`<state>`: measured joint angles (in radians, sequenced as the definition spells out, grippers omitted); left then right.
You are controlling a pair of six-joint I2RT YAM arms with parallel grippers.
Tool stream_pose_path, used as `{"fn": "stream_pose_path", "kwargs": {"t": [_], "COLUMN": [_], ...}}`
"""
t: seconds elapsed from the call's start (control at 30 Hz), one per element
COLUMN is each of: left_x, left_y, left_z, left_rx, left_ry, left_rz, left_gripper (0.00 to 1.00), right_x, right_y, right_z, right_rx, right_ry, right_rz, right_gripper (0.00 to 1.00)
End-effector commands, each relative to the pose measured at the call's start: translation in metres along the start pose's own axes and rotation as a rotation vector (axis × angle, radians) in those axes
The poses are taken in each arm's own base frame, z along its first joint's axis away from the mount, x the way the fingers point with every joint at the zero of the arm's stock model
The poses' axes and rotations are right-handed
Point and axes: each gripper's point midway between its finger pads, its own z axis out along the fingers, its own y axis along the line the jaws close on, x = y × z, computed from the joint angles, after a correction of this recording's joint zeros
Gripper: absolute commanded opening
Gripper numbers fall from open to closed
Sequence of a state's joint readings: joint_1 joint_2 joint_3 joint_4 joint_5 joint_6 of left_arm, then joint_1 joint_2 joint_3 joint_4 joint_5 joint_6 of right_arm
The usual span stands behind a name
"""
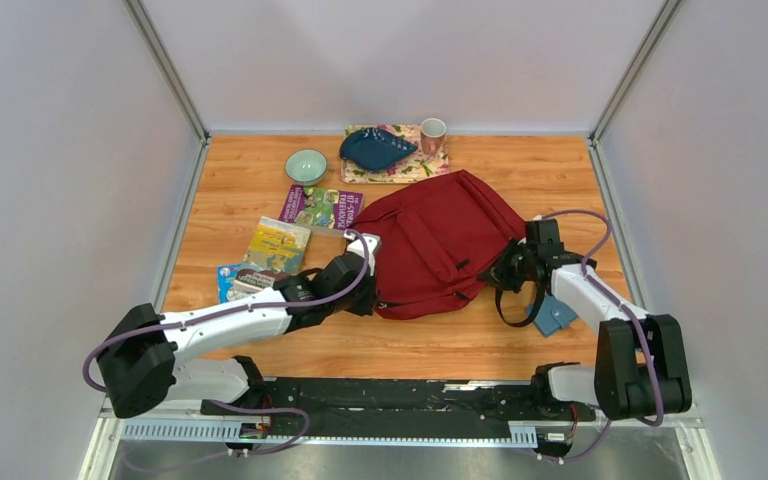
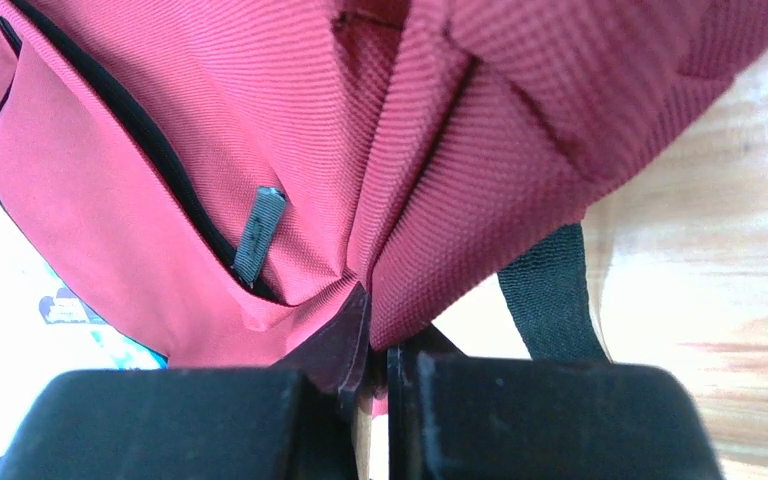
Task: Pack the student bag
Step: Unzip the student bag.
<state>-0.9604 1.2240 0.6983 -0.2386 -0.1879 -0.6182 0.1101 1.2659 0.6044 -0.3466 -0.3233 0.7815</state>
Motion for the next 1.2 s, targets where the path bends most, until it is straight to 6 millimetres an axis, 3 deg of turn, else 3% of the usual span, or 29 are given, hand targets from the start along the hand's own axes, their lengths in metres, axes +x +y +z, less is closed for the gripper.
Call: {"fn": "stream_pose_path", "kwargs": {"t": [0.0,0.13,0.4,0.6,0.67,0.73,0.83,0.9,1.03,1.17], "left_x": [-0.003,-0.002,0.008,0.024,0.03,0.03,0.023,0.017,0.01,0.011], "left_y": [-0.018,-0.043,-0.08,-0.103,-0.102,-0.104,-0.107,-0.107,-0.11,-0.113], "left_z": [-0.003,-0.005,-0.026,-0.036,-0.033,-0.03,-0.026,-0.022,-0.017,-0.014], "left_rx": [0.114,0.238,0.398,0.489,0.494,0.497,0.488,0.467,0.457,0.46], "left_ry": [-0.01,0.009,0.043,0.078,0.093,0.085,0.062,0.048,0.029,0.039], "left_rz": [0.032,0.053,0.138,0.211,0.216,0.209,0.188,0.175,0.165,0.159], "left_gripper": [0.0,0.0,0.0,0.0,0.0,0.0,0.0,0.0,0.0,0.0], "right_x": [-0.029,-0.027,-0.002,-0.012,-0.02,-0.023,-0.034,-0.042,-0.026,0.012], "right_y": [0.03,0.023,0.0,0.011,0.019,0.021,0.018,0.005,0.0,0.011], "right_z": [-0.007,-0.017,-0.025,-0.023,-0.023,-0.02,-0.033,-0.051,-0.077,-0.089], "right_rx": [-0.07,-0.034,0.013,0.003,-0.004,0.012,0.078,0.155,0.142,-0.019], "right_ry": [-0.045,-0.051,0.03,0.029,0.02,0.032,-0.029,-0.118,-0.169,-0.116], "right_rz": [-0.144,-0.192,-0.286,-0.287,-0.286,-0.278,-0.266,-0.245,-0.178,-0.074], "right_gripper": [0.02,0.04,0.06,0.07,0.12,0.37,0.57,0.66,0.68,0.69]}}
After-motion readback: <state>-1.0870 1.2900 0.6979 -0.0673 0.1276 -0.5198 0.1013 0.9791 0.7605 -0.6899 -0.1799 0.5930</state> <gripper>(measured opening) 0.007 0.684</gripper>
